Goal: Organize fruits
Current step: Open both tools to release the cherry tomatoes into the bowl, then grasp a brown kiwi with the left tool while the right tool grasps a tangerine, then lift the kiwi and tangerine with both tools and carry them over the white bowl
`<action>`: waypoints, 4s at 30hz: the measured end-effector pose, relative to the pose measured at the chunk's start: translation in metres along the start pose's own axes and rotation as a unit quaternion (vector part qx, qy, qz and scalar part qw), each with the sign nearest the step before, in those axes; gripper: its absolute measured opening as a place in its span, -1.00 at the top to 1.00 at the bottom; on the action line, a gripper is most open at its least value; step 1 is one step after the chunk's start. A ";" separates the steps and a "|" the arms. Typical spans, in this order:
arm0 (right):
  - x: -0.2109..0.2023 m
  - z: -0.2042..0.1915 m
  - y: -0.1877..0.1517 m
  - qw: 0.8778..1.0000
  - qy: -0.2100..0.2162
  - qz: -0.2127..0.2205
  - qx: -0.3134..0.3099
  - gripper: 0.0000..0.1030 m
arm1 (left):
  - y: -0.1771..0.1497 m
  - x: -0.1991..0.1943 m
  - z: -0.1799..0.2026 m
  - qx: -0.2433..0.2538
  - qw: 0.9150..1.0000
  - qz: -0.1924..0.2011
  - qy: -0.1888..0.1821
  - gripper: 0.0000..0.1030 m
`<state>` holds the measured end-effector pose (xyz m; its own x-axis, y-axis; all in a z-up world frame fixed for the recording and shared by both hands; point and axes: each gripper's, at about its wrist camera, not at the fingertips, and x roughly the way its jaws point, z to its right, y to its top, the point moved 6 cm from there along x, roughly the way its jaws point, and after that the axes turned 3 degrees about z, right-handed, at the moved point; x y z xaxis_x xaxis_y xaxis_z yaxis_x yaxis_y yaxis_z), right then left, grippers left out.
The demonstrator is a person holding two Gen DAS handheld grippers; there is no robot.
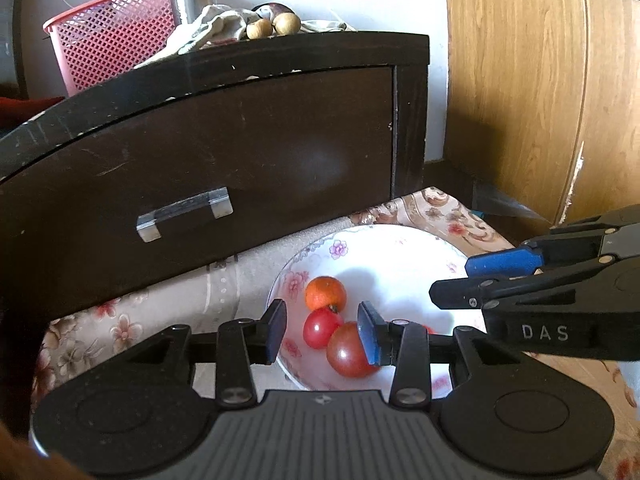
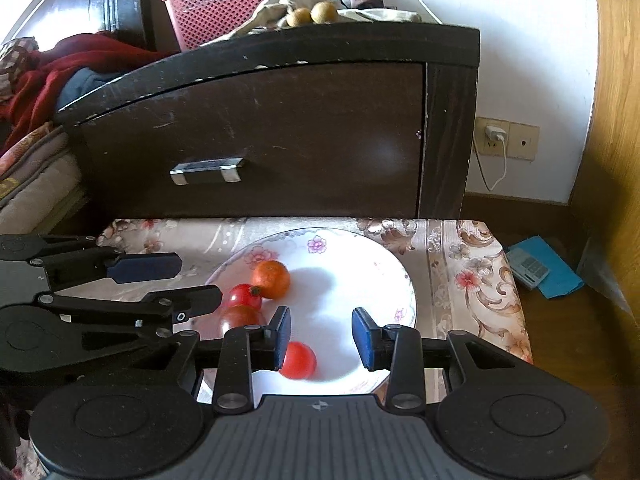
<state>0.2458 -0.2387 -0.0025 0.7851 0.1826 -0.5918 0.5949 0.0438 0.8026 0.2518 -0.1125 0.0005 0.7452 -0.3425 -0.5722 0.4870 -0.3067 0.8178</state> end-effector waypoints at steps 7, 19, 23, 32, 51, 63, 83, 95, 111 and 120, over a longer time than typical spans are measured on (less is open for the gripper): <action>-0.022 -0.019 -0.010 1.000 0.014 -0.008 -0.011 0.40 | -0.018 -0.034 0.000 -0.009 1.000 -0.006 -0.001 0.09; -0.060 -0.046 -0.046 0.998 0.042 -0.032 -0.018 0.33 | -0.058 -0.091 -0.008 -0.044 0.999 -0.026 0.004 0.09; -0.058 -0.059 -0.058 0.997 0.053 -0.047 -0.031 0.33 | -0.078 -0.103 -0.011 -0.058 0.997 -0.043 0.007 0.09; -0.039 -0.077 -0.072 0.992 0.068 -0.069 -0.082 0.33 | -0.105 -0.094 -0.009 -0.047 0.996 -0.076 -0.001 0.08; 0.005 -0.082 -0.081 0.986 0.092 -0.088 -0.104 0.33 | -0.125 -0.062 -0.020 -0.058 0.994 -0.096 -0.002 0.08; 0.008 -0.092 -0.082 0.984 0.081 -0.090 -0.131 0.53 | -0.125 -0.053 -0.021 -0.062 0.994 -0.093 0.000 0.08; -0.004 -0.076 -0.082 0.986 0.070 -0.099 -0.117 0.54 | -0.122 -0.048 -0.009 -0.051 0.994 -0.091 -0.006 0.37; -0.038 -0.075 -0.100 0.984 0.057 -0.109 -0.127 0.54 | -0.132 -0.073 0.016 -0.030 0.994 -0.098 -0.050 0.37; -0.046 -0.072 -0.115 0.985 0.044 -0.126 -0.113 0.46 | -0.144 -0.077 0.028 -0.013 0.992 -0.105 -0.068 0.23; -0.045 -0.073 -0.115 0.985 0.037 -0.122 -0.113 0.50 | -0.144 -0.077 0.028 -0.017 0.991 -0.111 -0.067 0.30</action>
<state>0.1292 -0.1807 -0.0627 0.6043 0.2110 -0.7683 0.7039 0.3104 0.6389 0.1114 -0.0669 -0.0748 0.5521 -0.3856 -0.7393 0.6491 -0.3577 0.6713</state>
